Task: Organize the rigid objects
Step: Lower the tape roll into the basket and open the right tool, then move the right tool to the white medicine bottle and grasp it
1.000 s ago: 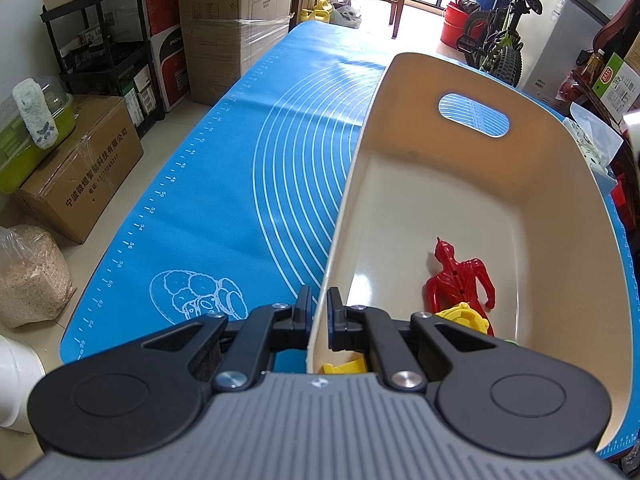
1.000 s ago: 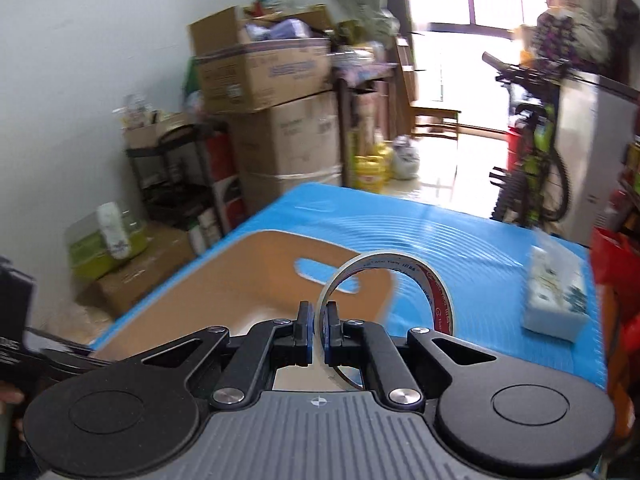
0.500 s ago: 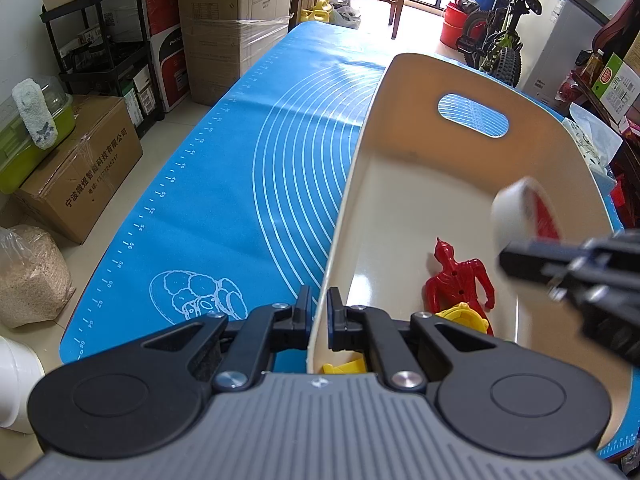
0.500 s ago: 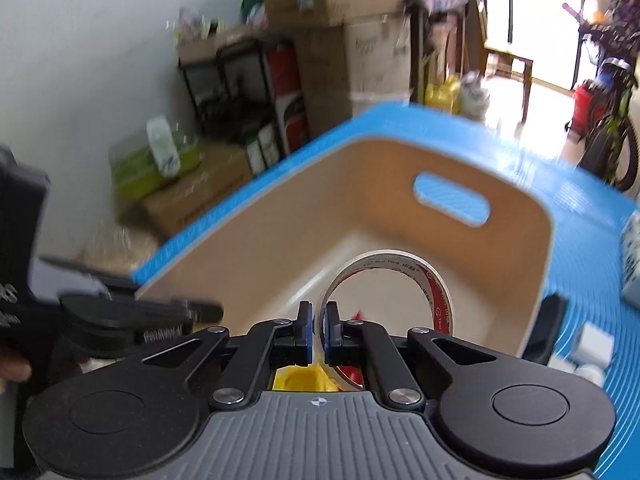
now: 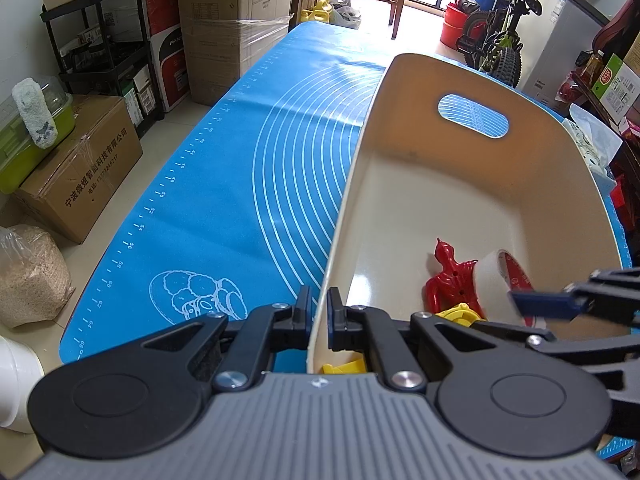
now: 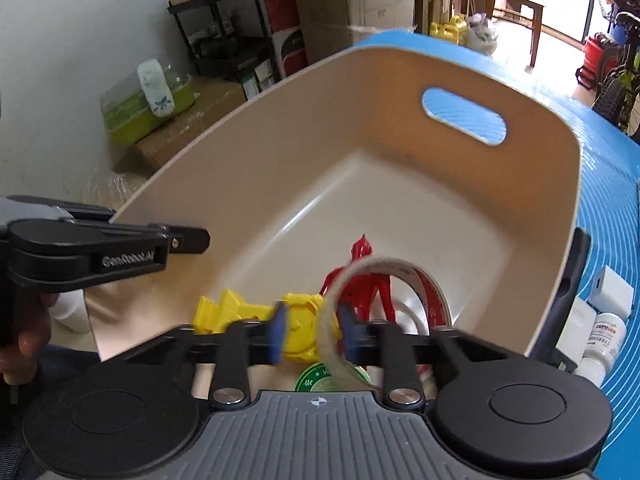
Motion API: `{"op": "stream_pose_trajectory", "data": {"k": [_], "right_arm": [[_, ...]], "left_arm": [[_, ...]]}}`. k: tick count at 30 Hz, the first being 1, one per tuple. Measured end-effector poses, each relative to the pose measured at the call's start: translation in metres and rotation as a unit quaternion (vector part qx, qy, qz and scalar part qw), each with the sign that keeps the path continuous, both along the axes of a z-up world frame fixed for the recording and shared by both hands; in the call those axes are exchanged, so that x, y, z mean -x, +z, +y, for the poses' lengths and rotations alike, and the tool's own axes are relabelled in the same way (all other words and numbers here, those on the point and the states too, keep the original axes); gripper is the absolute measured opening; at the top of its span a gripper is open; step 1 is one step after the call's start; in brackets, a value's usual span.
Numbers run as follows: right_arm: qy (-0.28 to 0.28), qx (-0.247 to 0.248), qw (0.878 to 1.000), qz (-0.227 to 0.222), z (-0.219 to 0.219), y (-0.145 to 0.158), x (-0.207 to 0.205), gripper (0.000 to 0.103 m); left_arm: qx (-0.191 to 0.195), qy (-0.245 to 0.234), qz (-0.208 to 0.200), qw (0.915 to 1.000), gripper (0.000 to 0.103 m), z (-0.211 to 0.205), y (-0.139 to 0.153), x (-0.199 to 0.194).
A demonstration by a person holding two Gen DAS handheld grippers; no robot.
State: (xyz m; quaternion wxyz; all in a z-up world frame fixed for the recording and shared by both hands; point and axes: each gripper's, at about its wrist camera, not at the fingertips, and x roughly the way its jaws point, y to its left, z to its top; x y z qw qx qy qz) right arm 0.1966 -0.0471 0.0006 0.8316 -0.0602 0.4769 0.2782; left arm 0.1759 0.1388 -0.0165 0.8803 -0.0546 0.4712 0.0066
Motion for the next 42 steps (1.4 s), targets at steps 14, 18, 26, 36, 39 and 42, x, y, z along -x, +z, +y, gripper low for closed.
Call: {"op": "stream_pose_trajectory", "data": {"k": [14, 18, 26, 36, 39, 42], "right_arm": [[-0.050, -0.039, 0.996, -0.064, -0.055, 0.061, 0.000, 0.084], [-0.088, -0.032, 0.992, -0.089, -0.088, 0.069, -0.005, 0.088], [-0.176, 0.024, 0.981, -0.075, -0.160, 0.037, -0.025, 0.090], [-0.269, 0.047, 0.962, -0.015, -0.209, -0.031, -0.037, 0.090], [-0.298, 0.018, 0.954, -0.002, -0.215, -0.044, -0.040, 0.089], [-0.321, 0.002, 0.947, -0.001, -0.217, -0.056, -0.042, 0.089]], "left_arm": [[0.000, 0.000, 0.000, 1.0000, 0.009, 0.000, 0.000, 0.000], [0.000, 0.000, 0.000, 1.0000, 0.009, 0.000, 0.000, 0.000], [0.001, 0.000, -0.001, 1.0000, 0.009, 0.000, 0.000, 0.000], [0.001, 0.000, -0.001, 1.0000, 0.009, 0.001, 0.000, 0.000], [0.001, 0.000, -0.001, 1.0000, 0.009, 0.001, 0.000, 0.000], [0.001, 0.000, -0.001, 1.0000, 0.009, 0.001, 0.000, 0.000]]}}
